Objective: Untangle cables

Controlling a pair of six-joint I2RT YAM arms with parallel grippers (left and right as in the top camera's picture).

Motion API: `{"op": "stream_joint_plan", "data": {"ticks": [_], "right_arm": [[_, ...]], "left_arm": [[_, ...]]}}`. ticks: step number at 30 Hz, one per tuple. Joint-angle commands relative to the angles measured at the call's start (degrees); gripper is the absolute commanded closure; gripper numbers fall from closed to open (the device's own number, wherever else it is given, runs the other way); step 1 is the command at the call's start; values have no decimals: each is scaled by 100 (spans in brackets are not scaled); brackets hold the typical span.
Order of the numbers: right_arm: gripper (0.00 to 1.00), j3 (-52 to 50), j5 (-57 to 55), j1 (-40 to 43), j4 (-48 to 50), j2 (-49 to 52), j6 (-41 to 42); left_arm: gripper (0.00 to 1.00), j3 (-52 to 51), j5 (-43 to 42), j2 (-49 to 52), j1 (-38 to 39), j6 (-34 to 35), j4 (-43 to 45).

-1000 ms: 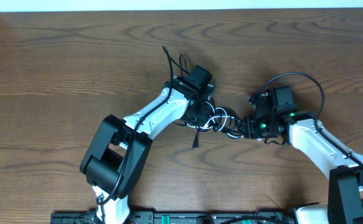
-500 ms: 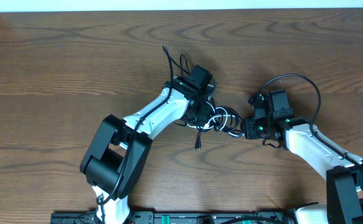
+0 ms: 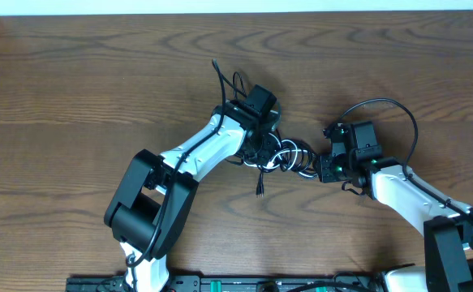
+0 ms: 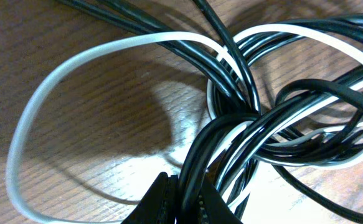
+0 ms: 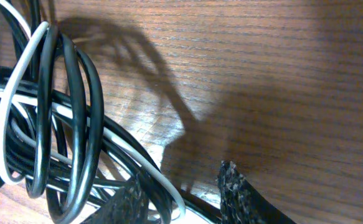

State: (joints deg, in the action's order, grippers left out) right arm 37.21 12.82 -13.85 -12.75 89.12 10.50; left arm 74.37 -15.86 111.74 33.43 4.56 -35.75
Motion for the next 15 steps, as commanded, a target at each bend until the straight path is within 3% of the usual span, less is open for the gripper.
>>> {"op": "stream_joint_plan", "data": {"ticks": [1, 10, 15], "right_arm": [[66, -63, -133, -50, 11, 4, 24], [64, -166, -208, -50, 103, 15, 48], [62, -463, -566, -50, 643, 15, 282]], "left_arm": [[88, 11, -153, -125, -11, 46, -22], [88, 11, -173, -125, -11, 216, -22], [89, 11, -173, -125, -11, 219, -20]]}}
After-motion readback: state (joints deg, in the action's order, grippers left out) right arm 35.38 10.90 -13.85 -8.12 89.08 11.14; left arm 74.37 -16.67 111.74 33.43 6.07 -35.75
